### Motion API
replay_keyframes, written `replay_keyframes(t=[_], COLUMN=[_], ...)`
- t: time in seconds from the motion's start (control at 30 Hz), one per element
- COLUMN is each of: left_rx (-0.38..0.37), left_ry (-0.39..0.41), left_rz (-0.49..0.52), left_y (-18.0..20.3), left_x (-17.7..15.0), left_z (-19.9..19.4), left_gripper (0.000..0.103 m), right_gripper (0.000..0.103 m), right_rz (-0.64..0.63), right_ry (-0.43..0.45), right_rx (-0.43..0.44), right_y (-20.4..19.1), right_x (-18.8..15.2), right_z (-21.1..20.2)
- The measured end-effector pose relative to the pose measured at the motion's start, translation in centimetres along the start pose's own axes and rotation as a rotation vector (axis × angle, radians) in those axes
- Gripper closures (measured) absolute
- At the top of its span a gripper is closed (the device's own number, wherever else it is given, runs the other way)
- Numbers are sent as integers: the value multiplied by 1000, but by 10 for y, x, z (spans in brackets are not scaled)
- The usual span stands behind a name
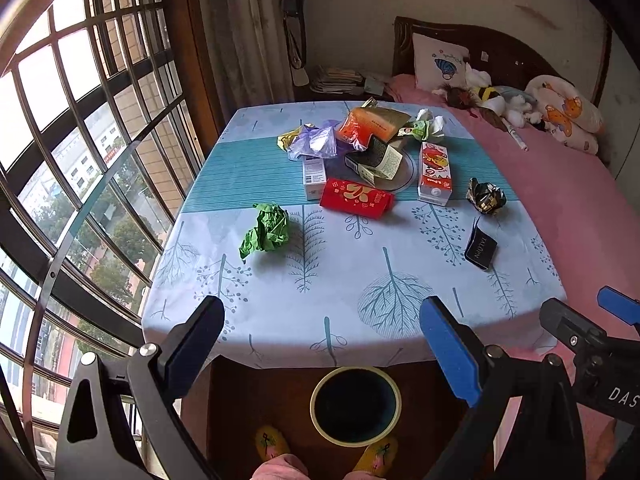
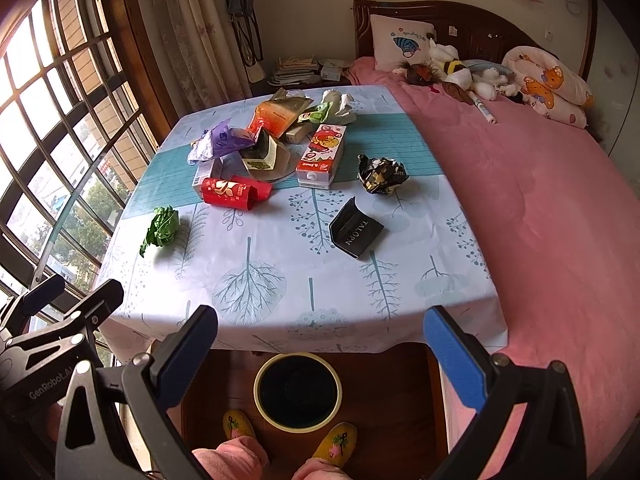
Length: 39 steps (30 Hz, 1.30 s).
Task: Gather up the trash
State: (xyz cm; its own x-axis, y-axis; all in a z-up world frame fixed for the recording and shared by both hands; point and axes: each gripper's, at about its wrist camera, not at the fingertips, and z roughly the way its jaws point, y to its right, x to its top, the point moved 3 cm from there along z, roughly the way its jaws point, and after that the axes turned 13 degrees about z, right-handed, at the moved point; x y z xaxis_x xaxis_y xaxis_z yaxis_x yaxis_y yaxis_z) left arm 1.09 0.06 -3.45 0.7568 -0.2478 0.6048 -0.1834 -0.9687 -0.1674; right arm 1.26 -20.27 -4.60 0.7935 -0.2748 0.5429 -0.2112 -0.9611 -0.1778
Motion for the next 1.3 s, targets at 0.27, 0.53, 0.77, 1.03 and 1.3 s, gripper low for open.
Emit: replay_keyframes(t=[0.27,0.53,0.77,1.03,1.3], left_rx=[-8,-13,-4,-9,2], left_ry=[0,-20,-13,-24,-51], left_rz=[7,12,-5,-24,-33], left_y=[3,6,6,5,5], left_x=[1,-1,-1,-2,-5], left_z=[-1,-2,-4,0,4], left_gripper=[6,6,6,6,6], right_gripper=[0,0,0,0,1], right_rz=[-9,-18,-43,-67,-69], right_ry=[-7,-20,-30,-55,-65], right_rx=[9,22,46,71,86], right_y=[0,0,-5,-9,-8], right_x=[-1,-1,-1,-2,-4], right_z=[2,7,9,14,16])
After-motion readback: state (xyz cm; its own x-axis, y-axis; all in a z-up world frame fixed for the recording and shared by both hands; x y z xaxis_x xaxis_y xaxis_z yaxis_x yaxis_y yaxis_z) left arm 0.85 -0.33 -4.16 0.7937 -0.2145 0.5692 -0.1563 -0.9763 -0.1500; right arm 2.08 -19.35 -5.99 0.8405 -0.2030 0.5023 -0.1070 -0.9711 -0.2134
